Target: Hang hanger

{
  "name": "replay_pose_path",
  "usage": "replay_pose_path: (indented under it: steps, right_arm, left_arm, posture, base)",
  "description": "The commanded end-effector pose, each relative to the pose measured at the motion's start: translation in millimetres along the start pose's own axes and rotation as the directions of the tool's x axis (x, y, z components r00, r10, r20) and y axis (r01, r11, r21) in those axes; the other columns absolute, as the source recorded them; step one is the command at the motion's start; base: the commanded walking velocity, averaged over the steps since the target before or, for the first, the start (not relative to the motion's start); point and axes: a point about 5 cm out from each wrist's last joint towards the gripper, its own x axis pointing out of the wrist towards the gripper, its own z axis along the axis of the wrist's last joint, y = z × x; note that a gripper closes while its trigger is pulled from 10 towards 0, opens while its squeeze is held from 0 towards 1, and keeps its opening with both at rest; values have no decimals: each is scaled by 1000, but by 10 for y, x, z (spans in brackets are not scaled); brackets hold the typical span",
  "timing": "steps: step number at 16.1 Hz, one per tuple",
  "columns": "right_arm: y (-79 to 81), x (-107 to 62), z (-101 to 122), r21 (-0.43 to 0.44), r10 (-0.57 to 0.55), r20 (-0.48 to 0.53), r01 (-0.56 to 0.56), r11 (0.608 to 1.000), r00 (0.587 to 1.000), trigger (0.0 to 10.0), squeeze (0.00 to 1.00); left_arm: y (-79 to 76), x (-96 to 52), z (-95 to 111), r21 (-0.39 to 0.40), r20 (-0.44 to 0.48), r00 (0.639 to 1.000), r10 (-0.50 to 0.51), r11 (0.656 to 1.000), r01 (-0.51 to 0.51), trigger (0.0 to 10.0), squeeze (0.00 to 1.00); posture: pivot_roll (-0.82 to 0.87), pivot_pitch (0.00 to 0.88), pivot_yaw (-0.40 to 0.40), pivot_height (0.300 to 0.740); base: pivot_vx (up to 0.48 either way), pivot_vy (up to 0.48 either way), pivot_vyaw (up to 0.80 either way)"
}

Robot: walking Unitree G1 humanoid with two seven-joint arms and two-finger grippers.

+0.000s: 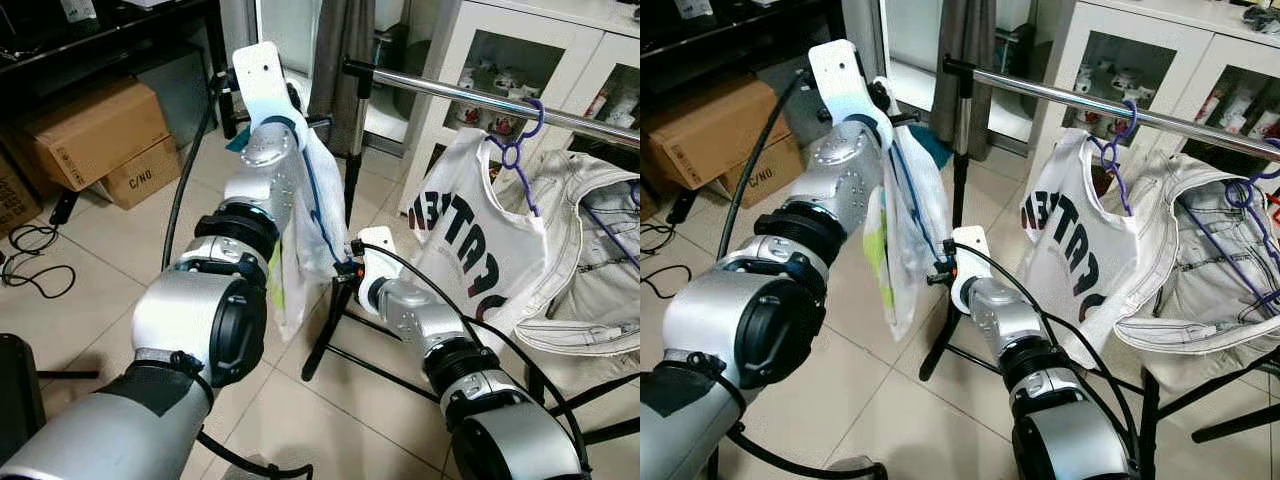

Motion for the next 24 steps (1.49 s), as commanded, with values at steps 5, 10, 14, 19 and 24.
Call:
replay_pose_path:
  steps: [5, 10, 14, 19, 24]
  right_arm:
    - [-88, -40, 180, -9, 10, 79, -10, 1000, 997, 0, 0]
    - [-133, -81, 248, -30, 36, 136, -33, 999, 990, 0, 0]
    - [-141, -168, 335, -128, 129, 199, -104, 986, 972, 0, 0]
    - [-250, -767, 170, -377, 482, 150, -401, 835, 863, 0, 0]
    - [-256, -998, 49, -284, 485, 232, -418, 863, 843, 0, 0]
  left_arm:
    - [-64, 34, 222, -2, 63, 998, -25, 1000, 26, 0, 0]
    - [-55, 37, 243, 29, 78, 996, -41, 999, 38, 0, 0]
    - [-43, 32, 249, 133, 92, 987, -134, 984, 121, 0, 0]
    - [361, 70, 436, 6, 85, 974, -211, 977, 211, 824, 0]
    - [552, 70, 456, -227, 113, 981, -155, 957, 178, 0, 0]
  posture:
    - [21, 0, 11, 740]
    - [23, 0, 11, 740]
    - [24, 0, 11, 740]
    - [26, 0, 11, 740]
    - [27, 0, 13, 740]
  base:
    - [0, 0, 0]
    - [0, 0, 0]
    - [0, 0, 0]
    - [0, 0, 0]
    - [0, 0, 0]
